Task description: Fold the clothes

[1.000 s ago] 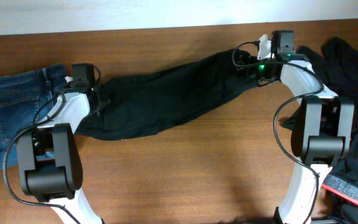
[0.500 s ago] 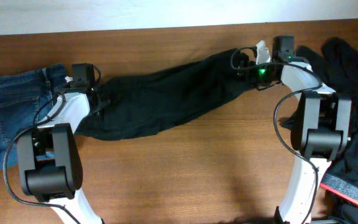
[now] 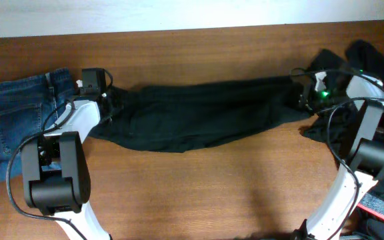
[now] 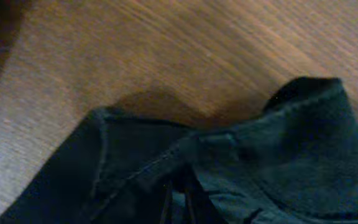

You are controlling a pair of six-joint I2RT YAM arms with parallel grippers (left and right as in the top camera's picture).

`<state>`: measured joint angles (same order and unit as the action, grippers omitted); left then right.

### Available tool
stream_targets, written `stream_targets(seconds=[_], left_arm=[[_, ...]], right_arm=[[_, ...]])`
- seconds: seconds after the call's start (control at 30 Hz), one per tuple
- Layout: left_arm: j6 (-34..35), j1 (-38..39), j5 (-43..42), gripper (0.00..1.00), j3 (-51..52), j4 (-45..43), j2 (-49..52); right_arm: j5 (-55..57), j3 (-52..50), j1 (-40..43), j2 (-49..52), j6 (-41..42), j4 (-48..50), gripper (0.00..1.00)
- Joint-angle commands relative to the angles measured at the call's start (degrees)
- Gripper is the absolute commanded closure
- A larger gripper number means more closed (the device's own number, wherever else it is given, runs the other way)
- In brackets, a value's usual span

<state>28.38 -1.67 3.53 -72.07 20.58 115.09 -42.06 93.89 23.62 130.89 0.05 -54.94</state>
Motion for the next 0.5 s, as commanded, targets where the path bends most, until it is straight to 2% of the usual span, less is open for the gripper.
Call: stream_targets(seconds=[0.0, 0.13, 0.27, 0.33, 0.37, 0.4, 0.47], left_arm=[[-0.4, -1.7, 3.3, 0.91, 1.7, -0.3, 2.3], [-4.8, -1.7, 3.0, 0.90, 1.4, -3.2, 2.3], [-4.9, -1.8, 0.6, 0.87, 0.0, -5.7, 2.3], [-4.9, -1.8, -1.3, 0.87, -1.6, -6.0, 2.3], [-4.9, -1.8, -3.3, 0.87, -3.5, -5.6, 2.3], [-4.9, -1.8, -4.3, 0.86, -4.5, -5.1, 2.3], [-5.1, -1.8, -5.4, 0.86, -7.0, -3.7, 2.3]], right_arm=[[13.0, -0.7, 2.2, 2.2, -3.0, -5.2, 0.96], [24.2, -0.7, 2.2, 2.2, -3.1, -11.0, 0.96], [24.6, -0.7, 2.2, 2.2, -5.9, -12.0, 0.95], [24.6, -0.7, 2.2, 2.2, -5.9, -11.9, 0.91], [24.5, -0.6, 2.2, 2.0, -7.0, -11.6, 0.76], [24.6, -0.6, 2.2, 1.9, -7.2, -11.3, 0.66], [24.6, -0.5, 2.2, 1.4, -7.8, -10.7, 0.57]])
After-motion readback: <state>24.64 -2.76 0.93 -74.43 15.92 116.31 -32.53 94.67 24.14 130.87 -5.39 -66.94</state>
